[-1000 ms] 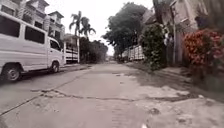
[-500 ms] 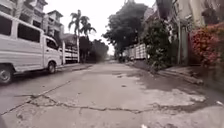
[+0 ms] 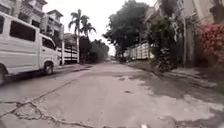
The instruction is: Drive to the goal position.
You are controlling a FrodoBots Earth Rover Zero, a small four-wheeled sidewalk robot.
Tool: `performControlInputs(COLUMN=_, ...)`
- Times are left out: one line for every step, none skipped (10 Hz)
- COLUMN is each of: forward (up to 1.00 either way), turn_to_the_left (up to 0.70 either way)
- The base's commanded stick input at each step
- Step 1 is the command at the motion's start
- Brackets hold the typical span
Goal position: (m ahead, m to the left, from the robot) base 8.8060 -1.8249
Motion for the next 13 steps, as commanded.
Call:
performControlInputs(forward=0.7, turn_to_the_left=-0.25)
performControlInputs(forward=0.7, turn_to_the_left=-0.32)
performControlInputs(forward=0.7, turn_to_the_left=-0.16)
performControlInputs(forward=0.7, turn_to_the_left=0.0)
performControlInputs(forward=0.7, turn_to_the_left=0.0)
performControlInputs(forward=0.7, turn_to_the_left=0.0)
performControlInputs(forward=0.7, turn_to_the_left=0.0)
performControlInputs(forward=0.7, turn_to_the_left=0.0)
performControlInputs(forward=0.7, turn_to_the_left=0.0)
performControlInputs(forward=0.7, turn_to_the_left=0.0)
performControlInputs(forward=0.7, turn_to_the_left=0.0)
performControlInputs(forward=0.7, turn_to_the_left=0.0)
performControlInputs(forward=0.7, turn_to_the_left=0.0)
